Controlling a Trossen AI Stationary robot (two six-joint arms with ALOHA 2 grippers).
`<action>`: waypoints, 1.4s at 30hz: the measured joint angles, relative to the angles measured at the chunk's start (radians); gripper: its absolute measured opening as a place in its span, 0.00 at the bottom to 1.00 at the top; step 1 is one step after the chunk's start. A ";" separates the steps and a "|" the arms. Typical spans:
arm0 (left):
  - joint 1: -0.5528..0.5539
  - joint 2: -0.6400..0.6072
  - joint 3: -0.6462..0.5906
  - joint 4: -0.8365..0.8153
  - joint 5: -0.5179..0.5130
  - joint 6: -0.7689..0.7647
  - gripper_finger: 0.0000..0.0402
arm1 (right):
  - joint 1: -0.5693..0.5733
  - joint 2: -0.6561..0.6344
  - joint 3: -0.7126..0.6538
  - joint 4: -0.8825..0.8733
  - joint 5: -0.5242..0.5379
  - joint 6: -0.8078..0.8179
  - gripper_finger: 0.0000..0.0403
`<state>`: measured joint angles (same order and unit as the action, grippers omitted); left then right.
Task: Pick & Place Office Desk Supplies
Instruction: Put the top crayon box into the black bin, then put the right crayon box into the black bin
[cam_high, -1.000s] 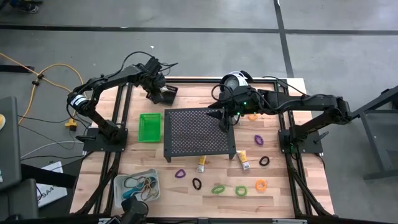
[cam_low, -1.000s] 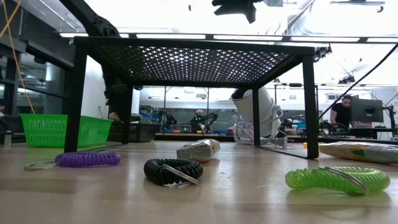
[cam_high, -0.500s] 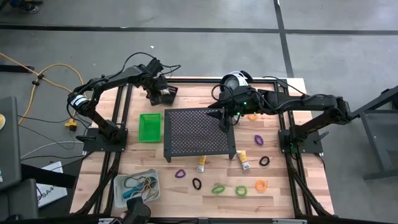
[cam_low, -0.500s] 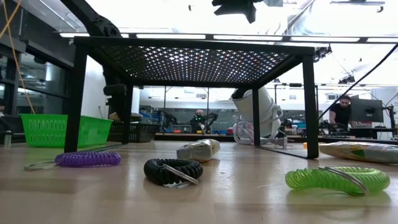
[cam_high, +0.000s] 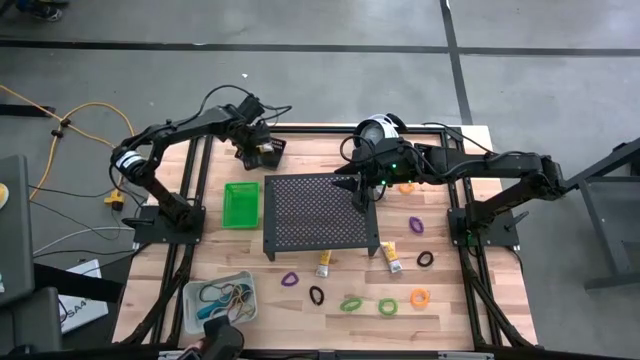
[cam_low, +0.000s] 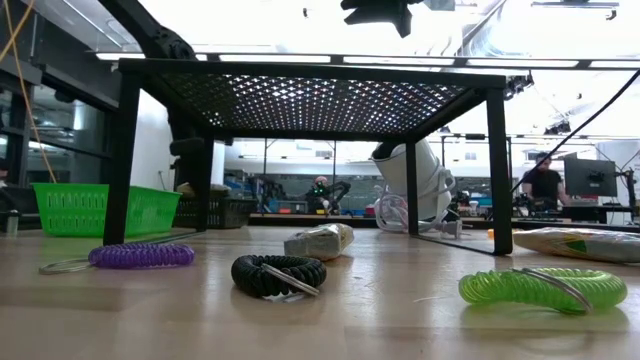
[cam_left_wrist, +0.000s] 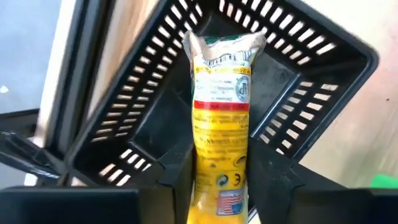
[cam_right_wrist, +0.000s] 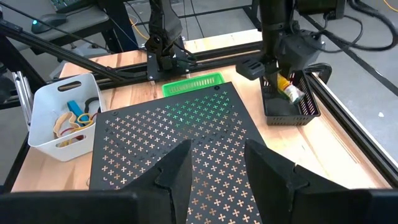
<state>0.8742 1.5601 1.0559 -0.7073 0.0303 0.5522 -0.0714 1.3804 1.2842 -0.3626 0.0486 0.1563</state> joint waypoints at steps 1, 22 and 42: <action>0.000 0.008 0.000 0.001 0.000 0.000 0.35 | 0.000 0.000 0.000 0.000 0.000 0.000 0.33; 0.000 -0.024 0.002 0.007 0.000 -0.005 0.44 | 0.000 0.000 0.000 0.000 0.000 0.000 0.33; -0.051 -0.224 0.004 0.008 -0.010 -0.007 0.44 | 0.000 0.000 0.000 0.000 0.000 0.000 0.33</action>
<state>0.8228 1.3365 1.0599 -0.6991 0.0208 0.5454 -0.0711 1.3800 1.2842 -0.3623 0.0486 0.1565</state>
